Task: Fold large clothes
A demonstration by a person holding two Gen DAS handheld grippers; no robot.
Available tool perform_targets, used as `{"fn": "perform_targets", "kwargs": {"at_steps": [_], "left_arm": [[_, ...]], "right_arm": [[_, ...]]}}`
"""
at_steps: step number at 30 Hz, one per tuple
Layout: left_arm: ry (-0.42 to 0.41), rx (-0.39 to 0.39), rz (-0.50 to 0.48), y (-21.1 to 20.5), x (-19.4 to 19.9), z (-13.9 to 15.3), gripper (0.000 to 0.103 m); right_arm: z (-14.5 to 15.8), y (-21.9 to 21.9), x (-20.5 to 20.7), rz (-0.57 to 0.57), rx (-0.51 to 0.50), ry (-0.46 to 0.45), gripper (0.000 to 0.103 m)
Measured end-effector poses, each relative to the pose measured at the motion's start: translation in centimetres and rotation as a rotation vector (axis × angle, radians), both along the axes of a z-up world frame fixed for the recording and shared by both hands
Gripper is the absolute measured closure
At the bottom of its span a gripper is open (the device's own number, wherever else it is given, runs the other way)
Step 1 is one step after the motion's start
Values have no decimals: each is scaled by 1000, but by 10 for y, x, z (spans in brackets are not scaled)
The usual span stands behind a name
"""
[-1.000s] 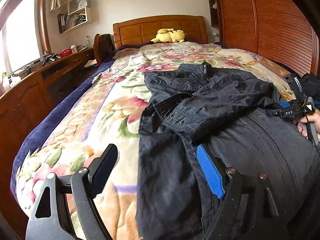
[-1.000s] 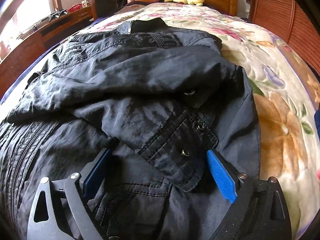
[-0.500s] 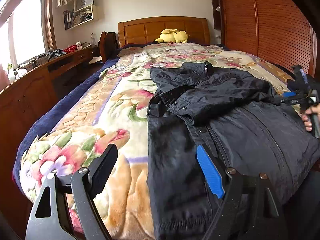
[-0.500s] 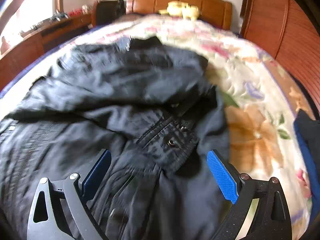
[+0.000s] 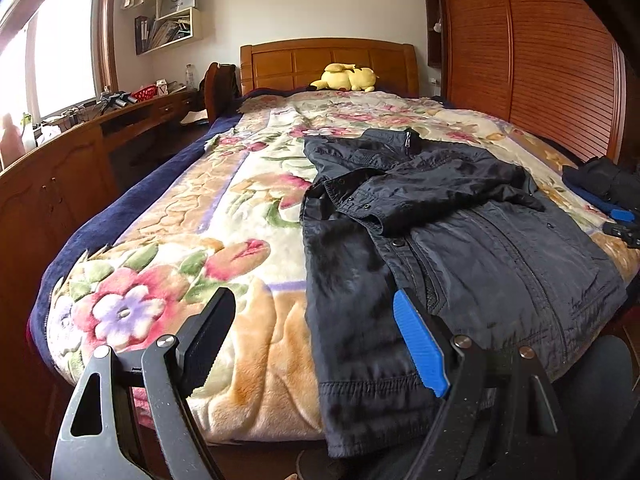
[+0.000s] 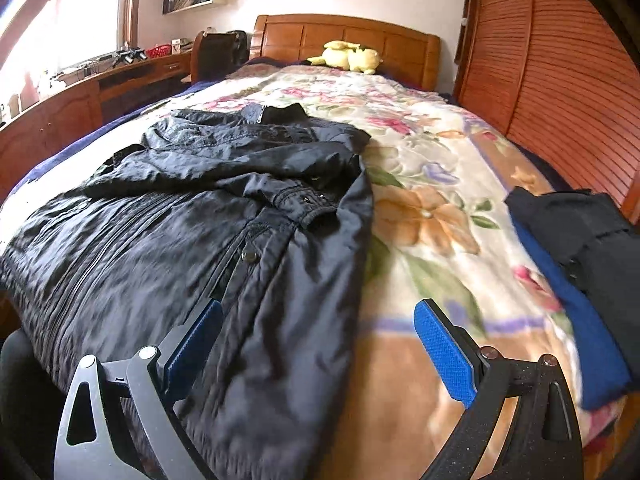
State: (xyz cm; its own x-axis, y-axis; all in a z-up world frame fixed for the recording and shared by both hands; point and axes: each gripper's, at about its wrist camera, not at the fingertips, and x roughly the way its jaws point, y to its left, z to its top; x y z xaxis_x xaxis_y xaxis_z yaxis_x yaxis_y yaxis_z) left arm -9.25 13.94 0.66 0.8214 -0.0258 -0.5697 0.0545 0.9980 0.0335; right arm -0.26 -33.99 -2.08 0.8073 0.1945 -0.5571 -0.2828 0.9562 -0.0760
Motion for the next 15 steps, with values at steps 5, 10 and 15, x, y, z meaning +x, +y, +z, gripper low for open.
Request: {"fn": "perform_targets", "kwargs": {"at_steps": [5,10,15], "left_arm": [[14,-2,10,9,-6,-11,21],[45,-13,24,15,-8,-27,21],[60,-33,6,16,-13,-36,21]], "right_arm": [[-6,-12,-30,8,6,-4,6],[-20,-12,-44,27,-2,24,6],[-29,-14,-47,35,10,49,6]]}}
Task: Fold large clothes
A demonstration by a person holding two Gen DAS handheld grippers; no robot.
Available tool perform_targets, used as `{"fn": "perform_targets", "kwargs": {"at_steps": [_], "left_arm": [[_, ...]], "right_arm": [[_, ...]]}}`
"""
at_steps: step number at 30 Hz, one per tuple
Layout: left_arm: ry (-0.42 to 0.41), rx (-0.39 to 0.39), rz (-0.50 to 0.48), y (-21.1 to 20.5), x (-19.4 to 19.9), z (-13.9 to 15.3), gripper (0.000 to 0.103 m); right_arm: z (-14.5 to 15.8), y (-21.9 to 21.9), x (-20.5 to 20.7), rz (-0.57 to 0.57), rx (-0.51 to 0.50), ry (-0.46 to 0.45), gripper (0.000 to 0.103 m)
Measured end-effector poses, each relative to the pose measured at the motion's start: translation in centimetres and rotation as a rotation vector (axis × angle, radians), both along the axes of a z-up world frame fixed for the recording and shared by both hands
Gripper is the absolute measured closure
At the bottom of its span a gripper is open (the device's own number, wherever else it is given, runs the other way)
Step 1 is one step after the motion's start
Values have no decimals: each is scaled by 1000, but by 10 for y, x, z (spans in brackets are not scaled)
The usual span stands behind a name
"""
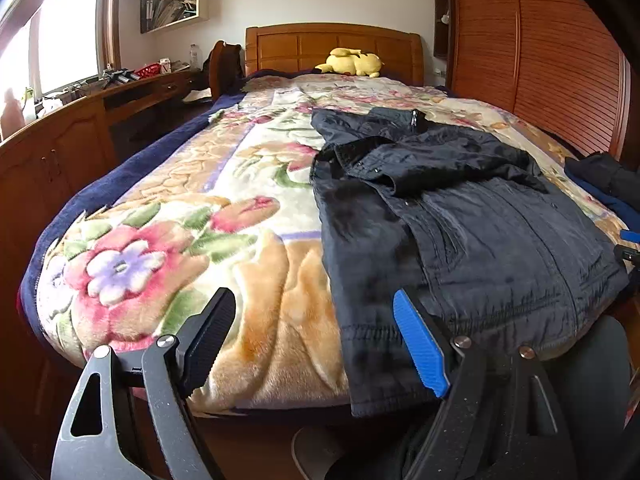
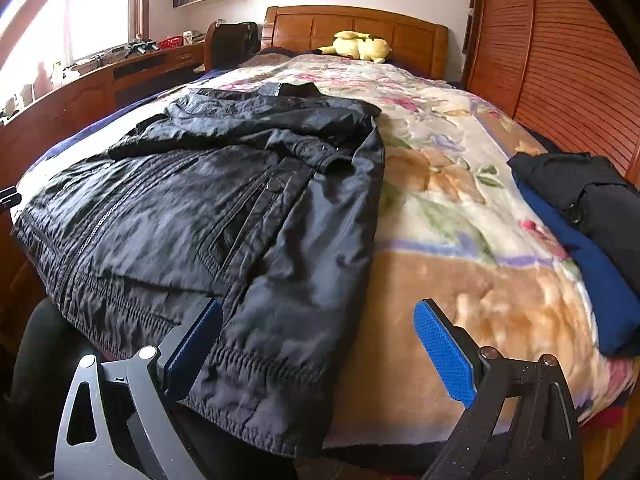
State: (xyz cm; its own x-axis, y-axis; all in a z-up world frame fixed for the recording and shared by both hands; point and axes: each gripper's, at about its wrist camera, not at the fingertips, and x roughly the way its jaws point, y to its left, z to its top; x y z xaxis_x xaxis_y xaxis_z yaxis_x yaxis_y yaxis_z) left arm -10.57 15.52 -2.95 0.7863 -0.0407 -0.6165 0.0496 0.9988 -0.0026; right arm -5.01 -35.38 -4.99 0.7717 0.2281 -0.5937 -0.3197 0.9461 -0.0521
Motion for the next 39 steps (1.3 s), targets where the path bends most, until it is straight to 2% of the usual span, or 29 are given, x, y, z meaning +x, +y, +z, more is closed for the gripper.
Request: {"fn": "perform_targets", "kwargs": {"at_steps": [6,14,25,31,33,36,37,39], "left_arm": [[19,-14,-40,-5,-1,-13,21],[44,-69,-75,-11,2,-27,45],[49,-77,-82,-13,-4,-31,47],[50,-78,-90,-15,-6,-34,48],[49,-82,-95,-15,-8,-35,52],[51,-90,-111,-16,-10,-35,64],[53,-99,-121,-17,-11,-35,72],[52,-106,-124,-18,-13,-33,80]], "right_arm": [[-10,-1,-1,6,-8,19,6],[-21,-5,3,14,18,49,7],[-27,4,1,47,45,58,13],[-28,8,1,69,43,59,22],[-29,7,2,69,52,59,24],[-30,6,2,72,68,62,26],[-31,6,2,72,69,64,26],[-32,8,1,78,71,68,32]]}}
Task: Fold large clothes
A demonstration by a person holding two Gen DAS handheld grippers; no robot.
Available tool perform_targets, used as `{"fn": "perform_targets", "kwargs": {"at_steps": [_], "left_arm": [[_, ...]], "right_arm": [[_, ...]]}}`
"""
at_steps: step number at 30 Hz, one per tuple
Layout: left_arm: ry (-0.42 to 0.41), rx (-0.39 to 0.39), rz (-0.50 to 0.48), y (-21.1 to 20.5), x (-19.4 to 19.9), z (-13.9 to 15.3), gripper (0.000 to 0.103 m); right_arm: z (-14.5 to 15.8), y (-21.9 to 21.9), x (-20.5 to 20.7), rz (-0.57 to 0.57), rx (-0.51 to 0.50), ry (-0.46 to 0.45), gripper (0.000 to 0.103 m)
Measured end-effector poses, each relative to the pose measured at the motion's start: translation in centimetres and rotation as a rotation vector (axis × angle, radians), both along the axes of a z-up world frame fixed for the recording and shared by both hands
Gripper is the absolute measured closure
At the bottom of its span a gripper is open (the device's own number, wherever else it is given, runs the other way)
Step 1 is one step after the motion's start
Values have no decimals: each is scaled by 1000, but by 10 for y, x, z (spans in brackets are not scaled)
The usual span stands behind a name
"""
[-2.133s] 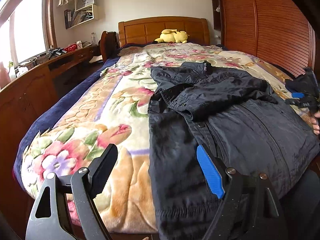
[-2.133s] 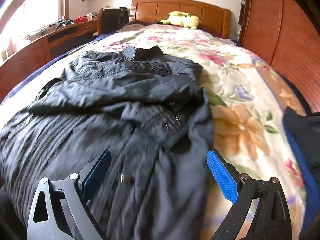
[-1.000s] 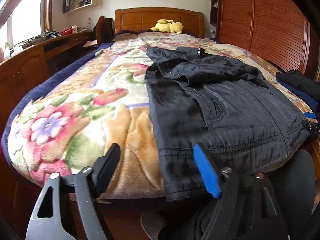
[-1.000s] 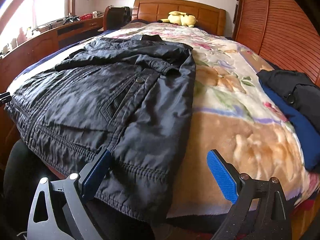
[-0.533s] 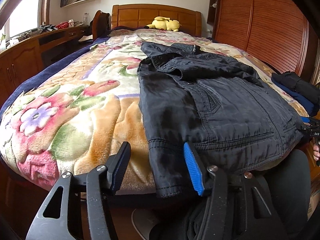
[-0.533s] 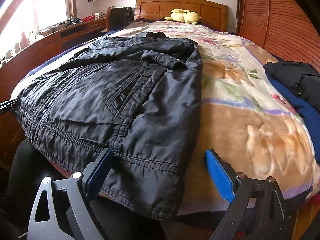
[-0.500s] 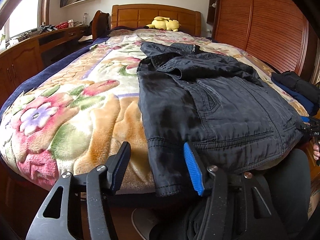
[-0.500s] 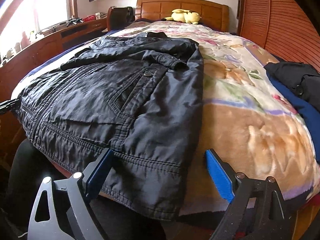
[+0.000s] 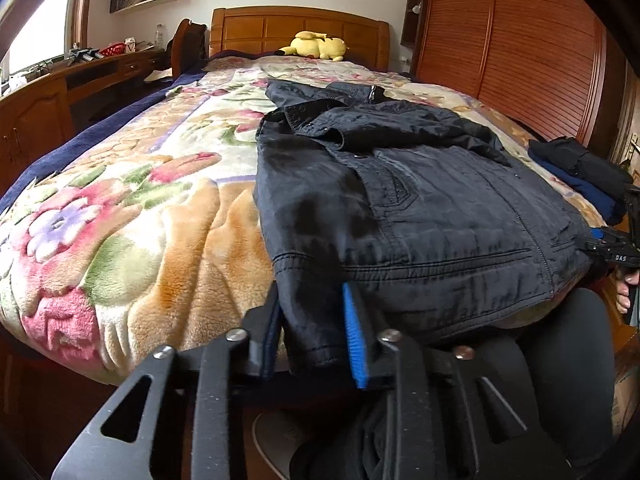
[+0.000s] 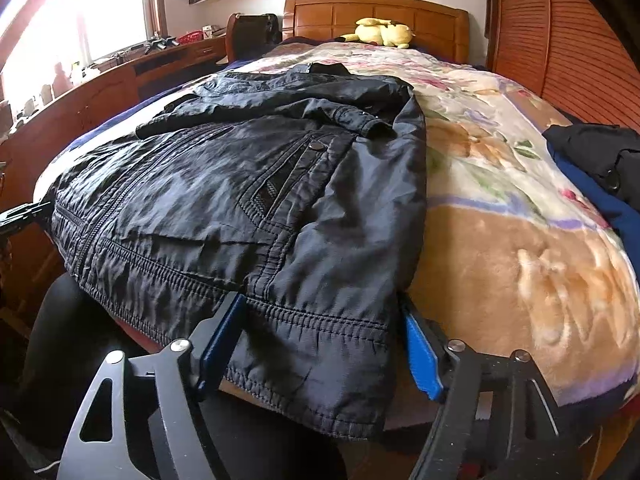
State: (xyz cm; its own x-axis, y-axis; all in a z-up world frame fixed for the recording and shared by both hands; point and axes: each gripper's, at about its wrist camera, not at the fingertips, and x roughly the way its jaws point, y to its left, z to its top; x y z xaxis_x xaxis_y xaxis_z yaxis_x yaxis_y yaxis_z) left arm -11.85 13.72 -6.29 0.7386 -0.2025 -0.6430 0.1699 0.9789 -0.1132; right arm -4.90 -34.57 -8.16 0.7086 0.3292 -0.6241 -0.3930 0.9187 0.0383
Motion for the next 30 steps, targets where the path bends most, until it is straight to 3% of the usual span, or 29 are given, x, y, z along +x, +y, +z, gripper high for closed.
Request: {"fn": "perform_targets", "kwargs": {"at_steps": [2,4,6,8,30], "left_arm": [[-10,2,1,-1,-2,4,92],[-36,-9,-3,-3,-8,13,95],[-77,-9,-5,-6,-15,24,96],[-129,-11,-7,-10,-24,39,96],[-492,25,-44,-20,-84,185,97]], "right_arm": [[0,2,-1,18,-2,1,43],[2,3,-2,39,2,1,57],[5,2,-4,63,25,4,79],[12,0,-7,72,44,-12,86],[142,-45,-96,89,78,-325,91]]}}
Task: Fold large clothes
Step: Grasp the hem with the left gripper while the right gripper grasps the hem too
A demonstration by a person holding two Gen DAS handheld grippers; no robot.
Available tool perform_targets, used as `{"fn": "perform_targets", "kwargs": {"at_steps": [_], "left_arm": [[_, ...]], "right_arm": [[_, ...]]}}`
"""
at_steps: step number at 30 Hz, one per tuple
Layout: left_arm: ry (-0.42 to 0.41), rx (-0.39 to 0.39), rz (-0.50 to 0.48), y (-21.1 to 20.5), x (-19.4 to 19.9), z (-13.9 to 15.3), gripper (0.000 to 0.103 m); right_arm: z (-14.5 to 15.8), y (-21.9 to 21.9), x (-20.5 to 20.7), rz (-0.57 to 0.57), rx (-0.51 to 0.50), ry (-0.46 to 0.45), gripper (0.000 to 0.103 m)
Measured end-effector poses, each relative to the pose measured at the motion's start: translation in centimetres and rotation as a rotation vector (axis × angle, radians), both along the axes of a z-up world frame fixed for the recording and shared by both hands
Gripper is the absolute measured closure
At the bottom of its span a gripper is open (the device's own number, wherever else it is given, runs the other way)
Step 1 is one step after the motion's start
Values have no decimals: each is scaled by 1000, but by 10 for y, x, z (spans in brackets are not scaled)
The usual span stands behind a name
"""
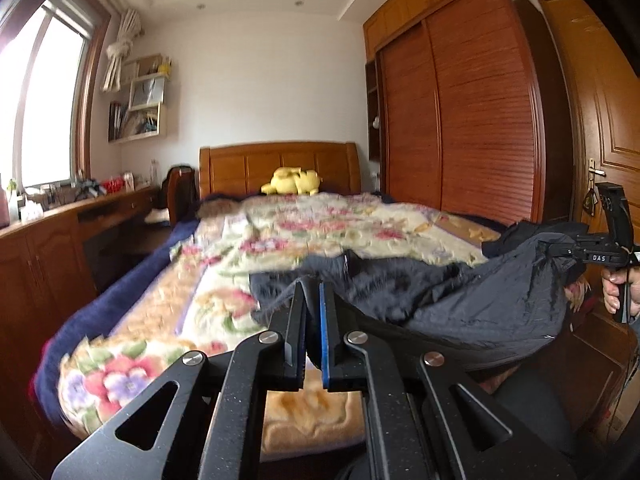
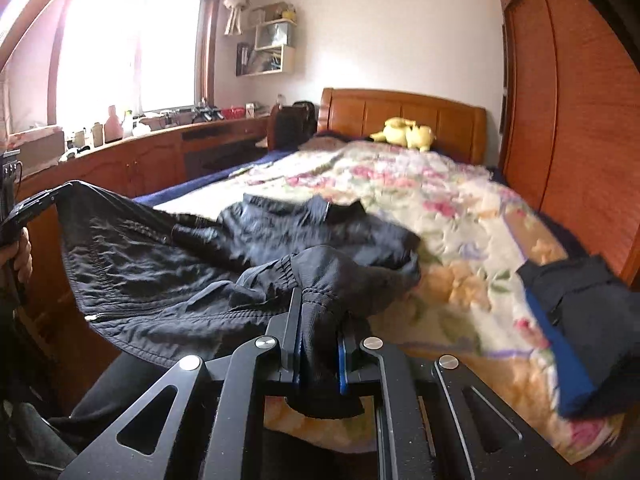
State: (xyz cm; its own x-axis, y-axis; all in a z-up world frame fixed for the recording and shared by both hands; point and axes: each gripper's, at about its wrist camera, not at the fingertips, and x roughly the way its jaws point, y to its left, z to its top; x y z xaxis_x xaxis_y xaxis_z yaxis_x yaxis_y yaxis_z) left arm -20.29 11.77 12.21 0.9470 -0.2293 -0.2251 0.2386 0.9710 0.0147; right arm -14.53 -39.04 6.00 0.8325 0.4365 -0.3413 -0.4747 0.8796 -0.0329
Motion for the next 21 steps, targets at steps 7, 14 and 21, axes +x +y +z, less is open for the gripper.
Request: {"fn": "perform_targets", "kwargs": {"at_steps": [7,14,21], "left_arm": [[-94,-8,14,10,2,44,97],[-107,1,34,13,23,53,97],[-46,-2,56,15,65,35,97]], "right_arm": [[44,-4,-24,-6,12,-104,91],[62,-2,-21,-30,-16,-165,91],[45,20,7,-71,-44,-137,91]]}}
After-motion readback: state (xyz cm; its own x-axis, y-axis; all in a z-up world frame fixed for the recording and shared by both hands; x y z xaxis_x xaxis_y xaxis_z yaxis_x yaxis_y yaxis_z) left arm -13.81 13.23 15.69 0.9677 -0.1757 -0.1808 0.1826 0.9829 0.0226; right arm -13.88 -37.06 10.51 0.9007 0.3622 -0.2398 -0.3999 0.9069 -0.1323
